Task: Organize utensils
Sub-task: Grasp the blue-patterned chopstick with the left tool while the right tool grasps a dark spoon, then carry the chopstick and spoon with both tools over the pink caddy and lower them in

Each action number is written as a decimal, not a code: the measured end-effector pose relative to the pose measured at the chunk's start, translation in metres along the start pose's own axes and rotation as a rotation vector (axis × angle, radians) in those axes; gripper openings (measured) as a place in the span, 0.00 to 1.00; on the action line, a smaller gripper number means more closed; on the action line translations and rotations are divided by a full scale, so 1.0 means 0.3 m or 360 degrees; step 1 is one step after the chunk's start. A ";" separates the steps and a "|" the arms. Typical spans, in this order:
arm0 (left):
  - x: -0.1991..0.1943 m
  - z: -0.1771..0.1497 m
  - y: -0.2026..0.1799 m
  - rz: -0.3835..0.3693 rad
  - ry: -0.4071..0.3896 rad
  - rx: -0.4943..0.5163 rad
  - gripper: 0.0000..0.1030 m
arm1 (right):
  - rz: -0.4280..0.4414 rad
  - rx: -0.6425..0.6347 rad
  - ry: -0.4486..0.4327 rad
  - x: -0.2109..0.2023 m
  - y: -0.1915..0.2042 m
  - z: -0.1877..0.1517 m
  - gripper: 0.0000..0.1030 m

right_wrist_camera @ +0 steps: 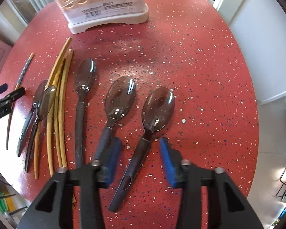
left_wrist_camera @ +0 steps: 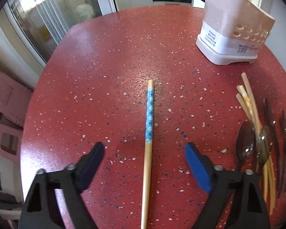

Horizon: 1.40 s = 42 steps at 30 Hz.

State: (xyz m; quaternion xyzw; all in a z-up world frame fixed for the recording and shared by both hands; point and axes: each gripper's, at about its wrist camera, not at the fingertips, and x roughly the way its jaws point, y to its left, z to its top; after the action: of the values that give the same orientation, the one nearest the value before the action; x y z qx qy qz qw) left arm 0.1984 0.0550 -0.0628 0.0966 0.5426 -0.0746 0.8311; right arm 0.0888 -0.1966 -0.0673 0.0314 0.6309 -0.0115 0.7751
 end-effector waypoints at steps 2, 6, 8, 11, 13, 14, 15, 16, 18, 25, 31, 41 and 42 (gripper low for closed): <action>0.001 0.005 0.000 -0.0038 0.0020 -0.0006 0.93 | -0.0007 -0.0012 -0.0001 0.003 0.000 -0.003 0.32; -0.001 0.026 -0.029 -0.0137 0.0071 0.0009 0.62 | 0.0060 -0.0011 -0.0008 -0.013 -0.047 0.005 0.12; -0.003 0.032 -0.063 -0.0130 0.0084 0.0063 0.43 | 0.0105 -0.0024 -0.0023 -0.016 -0.069 0.001 0.12; -0.006 0.036 -0.099 -0.0061 0.0072 0.0111 0.35 | 0.0165 -0.0044 -0.0063 -0.013 -0.102 -0.007 0.12; -0.014 0.027 -0.110 -0.0024 0.0040 0.0103 0.35 | 0.0230 -0.0043 -0.0090 -0.020 -0.123 -0.017 0.12; -0.025 0.020 -0.114 -0.0025 0.0013 0.0080 0.35 | 0.0261 -0.0036 -0.0103 -0.029 -0.138 -0.029 0.12; -0.045 0.008 -0.116 -0.0033 -0.0022 0.0047 0.35 | 0.0304 -0.0023 -0.0121 -0.038 -0.157 -0.036 0.12; -0.063 -0.005 -0.116 -0.0038 -0.0051 0.0016 0.35 | 0.0346 -0.0006 -0.0140 -0.045 -0.175 -0.038 0.12; -0.105 -0.021 -0.104 -0.0054 -0.0128 -0.0067 0.35 | 0.0427 0.0019 -0.0178 -0.063 -0.205 -0.044 0.12; -0.306 -0.015 -0.088 -0.0178 -0.0454 -0.0277 0.35 | 0.0650 0.0031 -0.0359 -0.168 -0.287 -0.011 0.12; -0.453 0.076 -0.125 -0.0281 -0.0715 -0.0358 0.35 | 0.0726 0.0006 -0.0540 -0.297 -0.295 0.033 0.12; -0.608 0.340 -0.128 -0.0373 -0.1078 -0.0413 0.35 | 0.0737 -0.0048 -0.0854 -0.514 -0.255 0.260 0.12; -0.610 0.382 -0.134 -0.0371 -0.1105 -0.0412 0.35 | 0.0740 -0.0051 -0.0882 -0.525 -0.246 0.289 0.12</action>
State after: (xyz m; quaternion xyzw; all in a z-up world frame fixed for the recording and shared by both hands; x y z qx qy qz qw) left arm 0.2177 -0.0082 0.1468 -0.1023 0.2411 -0.1277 0.9566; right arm 0.1373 -0.2792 0.1020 0.1575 0.3731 0.1668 0.8990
